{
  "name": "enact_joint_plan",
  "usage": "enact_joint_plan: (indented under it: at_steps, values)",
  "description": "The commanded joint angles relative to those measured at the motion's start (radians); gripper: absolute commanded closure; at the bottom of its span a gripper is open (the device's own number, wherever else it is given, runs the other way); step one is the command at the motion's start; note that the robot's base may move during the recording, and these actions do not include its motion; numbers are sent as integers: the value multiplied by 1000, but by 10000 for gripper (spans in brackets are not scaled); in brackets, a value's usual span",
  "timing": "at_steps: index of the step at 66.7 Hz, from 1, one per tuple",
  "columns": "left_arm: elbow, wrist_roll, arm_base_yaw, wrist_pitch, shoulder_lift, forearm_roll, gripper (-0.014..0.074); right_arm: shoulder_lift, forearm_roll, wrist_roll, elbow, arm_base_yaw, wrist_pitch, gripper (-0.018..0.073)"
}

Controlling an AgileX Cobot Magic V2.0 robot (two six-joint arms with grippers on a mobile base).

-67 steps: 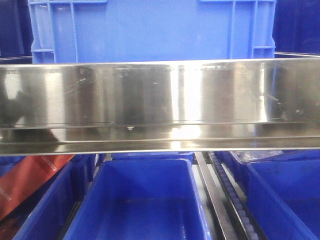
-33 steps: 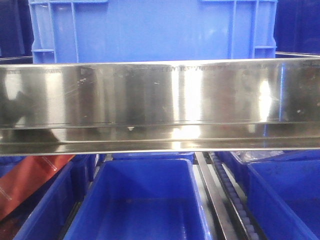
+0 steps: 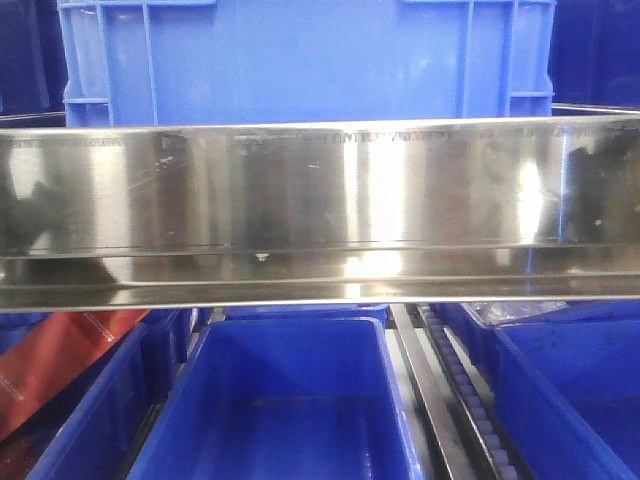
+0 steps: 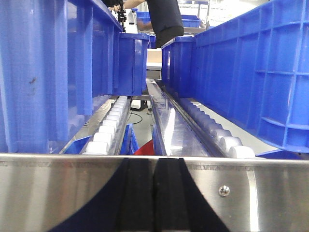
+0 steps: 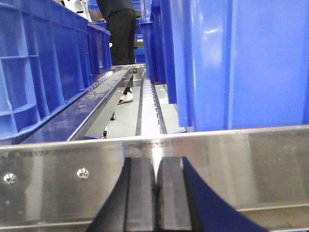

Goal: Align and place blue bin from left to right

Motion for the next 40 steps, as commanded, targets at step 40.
enact_joint_plan:
  at_steps: [40]
  values:
    - [-1,3,3,-18,-6,-5,707,-8,1,-8,2,-7,-13,628]
